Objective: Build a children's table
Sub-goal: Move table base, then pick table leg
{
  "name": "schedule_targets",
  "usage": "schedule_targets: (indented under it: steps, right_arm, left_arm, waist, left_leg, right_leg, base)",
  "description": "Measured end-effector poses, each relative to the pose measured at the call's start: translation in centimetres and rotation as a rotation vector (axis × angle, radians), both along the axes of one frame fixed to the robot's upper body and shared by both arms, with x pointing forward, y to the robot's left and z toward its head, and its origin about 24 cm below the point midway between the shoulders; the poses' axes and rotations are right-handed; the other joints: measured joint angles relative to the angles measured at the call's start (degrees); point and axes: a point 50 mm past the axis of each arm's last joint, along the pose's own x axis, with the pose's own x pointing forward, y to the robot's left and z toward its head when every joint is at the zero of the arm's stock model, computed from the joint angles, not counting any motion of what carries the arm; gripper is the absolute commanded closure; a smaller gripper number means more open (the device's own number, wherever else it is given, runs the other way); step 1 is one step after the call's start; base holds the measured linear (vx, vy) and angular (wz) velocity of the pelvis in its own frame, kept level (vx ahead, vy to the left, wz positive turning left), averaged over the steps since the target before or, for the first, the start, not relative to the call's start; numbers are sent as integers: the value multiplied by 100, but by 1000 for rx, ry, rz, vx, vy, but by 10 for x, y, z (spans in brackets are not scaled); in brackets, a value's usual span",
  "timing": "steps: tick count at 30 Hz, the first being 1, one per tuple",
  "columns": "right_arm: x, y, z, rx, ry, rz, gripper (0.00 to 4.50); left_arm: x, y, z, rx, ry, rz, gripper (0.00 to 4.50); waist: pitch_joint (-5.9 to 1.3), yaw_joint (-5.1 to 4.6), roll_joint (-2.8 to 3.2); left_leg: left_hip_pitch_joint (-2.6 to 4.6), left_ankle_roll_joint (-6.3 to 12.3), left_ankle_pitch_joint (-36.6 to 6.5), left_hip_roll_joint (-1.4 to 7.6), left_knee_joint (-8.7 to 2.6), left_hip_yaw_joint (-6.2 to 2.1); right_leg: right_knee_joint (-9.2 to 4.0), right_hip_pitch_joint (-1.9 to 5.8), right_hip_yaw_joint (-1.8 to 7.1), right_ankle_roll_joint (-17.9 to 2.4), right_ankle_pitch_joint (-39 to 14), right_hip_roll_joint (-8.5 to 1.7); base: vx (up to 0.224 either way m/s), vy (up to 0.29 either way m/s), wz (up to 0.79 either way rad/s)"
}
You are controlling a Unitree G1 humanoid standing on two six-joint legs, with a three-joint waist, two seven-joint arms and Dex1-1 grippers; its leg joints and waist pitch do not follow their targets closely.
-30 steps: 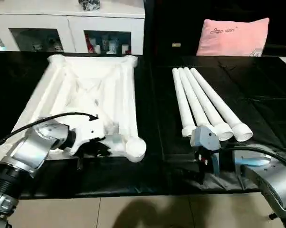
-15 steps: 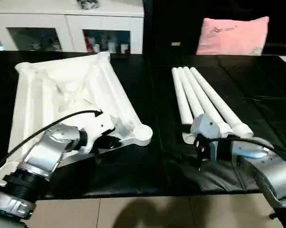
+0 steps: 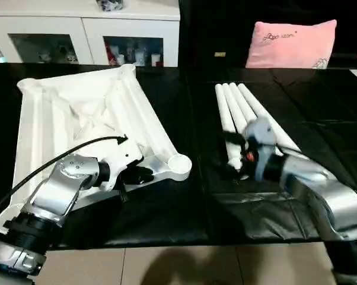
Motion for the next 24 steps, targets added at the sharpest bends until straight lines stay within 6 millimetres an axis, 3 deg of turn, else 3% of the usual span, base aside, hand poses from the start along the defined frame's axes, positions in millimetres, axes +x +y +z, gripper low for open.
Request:
schedule_targets:
  steps: [5, 10, 13, 17, 24]
  right_arm:
    - [29, 6, 4, -118, -51, -117, 0]
    - [61, 10, 7, -210, -56, -303, 0]
    - [73, 14, 6, -235, -15, -375, 0]
    - [79, 20, -10, -222, 117, -412, 0]
    - [88, 15, -18, -242, 185, -512, 0]
  left_arm:
    - [1, 12, 30, -67, -70, 4, 310]
    - [-4, 5, 44, -135, -82, -23, 269]
    - [-11, 2, 45, -157, -70, -36, 240]
    - [-18, -6, 43, -166, -47, -56, 197]
    - [-20, -10, 42, -179, -36, -32, 139]
  waist:
    - [0, 22, 1]
    - [2, 35, -2]
    - [2, 34, -2]
    - [6, 32, -9]
    - [6, 30, -10]
  left_leg:
    - [0, -11, 6, 4, -9, 7]
    - [-9, -39, 22, 4, -13, 34]
    - [-8, -41, 22, 1, -32, 50]
    - [-19, -47, 29, 6, -51, 58]
    - [-25, -43, 40, 8, -56, 63]
  right_leg:
    - [1, -2, -2, -2, 1, 0]
    - [-5, -15, 4, -3, 0, -1]
    - [-6, -26, 6, -8, -4, -1]
    - [-6, -48, 5, -16, -9, 10]
    - [-3, -56, 4, -18, -10, 10]
  base:
    - [0, 0, 0]
    - [0, 0, 0]
    - [0, 0, 0]
    - [0, 0, 0]
    - [0, 0, 0]
